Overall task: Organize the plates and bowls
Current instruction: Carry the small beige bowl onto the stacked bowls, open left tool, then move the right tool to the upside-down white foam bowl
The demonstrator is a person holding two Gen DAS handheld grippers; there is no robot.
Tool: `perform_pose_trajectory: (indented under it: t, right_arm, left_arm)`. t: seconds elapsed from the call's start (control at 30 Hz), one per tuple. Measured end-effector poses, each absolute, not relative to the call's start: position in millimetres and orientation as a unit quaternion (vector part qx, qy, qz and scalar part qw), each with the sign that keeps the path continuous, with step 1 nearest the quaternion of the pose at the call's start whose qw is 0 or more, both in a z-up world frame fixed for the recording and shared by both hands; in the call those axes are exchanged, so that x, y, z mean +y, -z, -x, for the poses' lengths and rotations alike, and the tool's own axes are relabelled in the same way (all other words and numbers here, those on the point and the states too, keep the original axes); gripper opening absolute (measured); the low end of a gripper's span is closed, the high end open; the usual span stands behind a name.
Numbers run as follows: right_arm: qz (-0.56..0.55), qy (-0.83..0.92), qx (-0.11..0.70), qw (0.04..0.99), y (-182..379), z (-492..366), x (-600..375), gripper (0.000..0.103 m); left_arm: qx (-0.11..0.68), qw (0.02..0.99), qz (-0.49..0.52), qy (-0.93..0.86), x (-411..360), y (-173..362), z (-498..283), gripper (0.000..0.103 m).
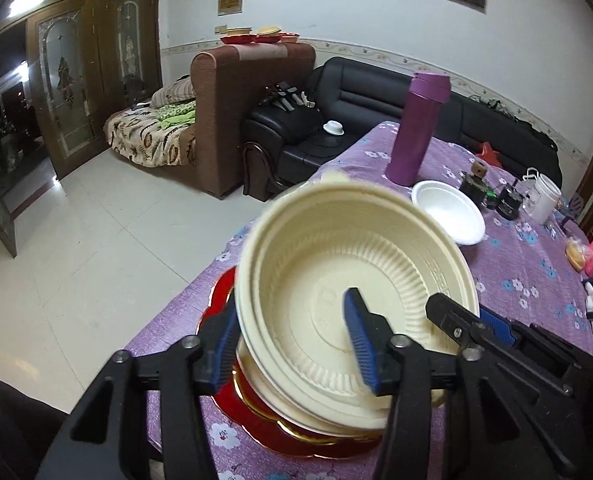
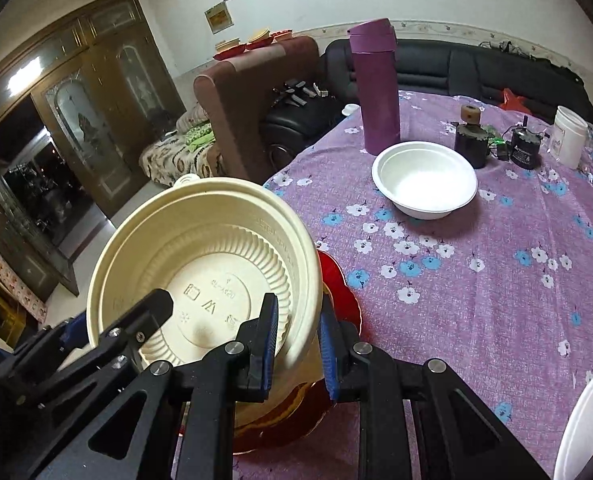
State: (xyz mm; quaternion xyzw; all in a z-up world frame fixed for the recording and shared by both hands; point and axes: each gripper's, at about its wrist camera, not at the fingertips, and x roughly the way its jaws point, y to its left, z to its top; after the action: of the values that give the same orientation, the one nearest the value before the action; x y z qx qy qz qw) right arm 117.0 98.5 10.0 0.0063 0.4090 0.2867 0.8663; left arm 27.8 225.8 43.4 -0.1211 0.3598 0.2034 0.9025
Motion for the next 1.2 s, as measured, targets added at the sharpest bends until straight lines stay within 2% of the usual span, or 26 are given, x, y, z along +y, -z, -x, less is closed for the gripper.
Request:
perform_pose_trajectory:
  t: [0.1, 0.17, 0.23, 0.3, 0.47, 0.63, 1.2]
  right_arm:
    - [-0.010, -0.284, 0.404, 0.869, -9, -118, 99, 0.027]
    - [-0.021, -0.285, 0.401, 0.870, -8, -119, 97, 0.036]
    - [-0.027, -0.283, 0.398, 0.872, -9, -120, 93, 0.051]
    - [-0.030, -0.279, 0.392, 0.876, -10, -120, 90, 0.055]
    - [-0.030, -0.266, 0.369, 0.890, -21, -109, 77, 0.058]
    - [-0.041, -0.246, 0.349, 0.903, -24, -96, 54, 0.071]
    - [-0.126, -0.187, 0.360, 0.905, -11, -64, -56, 0.077]
  left_arm:
    - [0.347, 0.903, 0.136, -0.211, 232, -46, -22, 0.065]
    - [0.338, 0.904, 0.151, -0.215, 237, -47, -17, 0.072]
    - [0.333, 0.904, 0.158, -0.217, 240, -47, -12, 0.075]
    - [0.330, 0.905, 0.161, -0.217, 239, -48, -9, 0.076]
    - [0.314, 0.912, 0.126, -0.234, 222, -55, -2, 0.081]
    - [0.309, 0.916, 0.103, -0.236, 204, -60, 4, 0.083]
    - [0.315, 0.932, 0.025, -0.178, 114, -75, 19, 0.087]
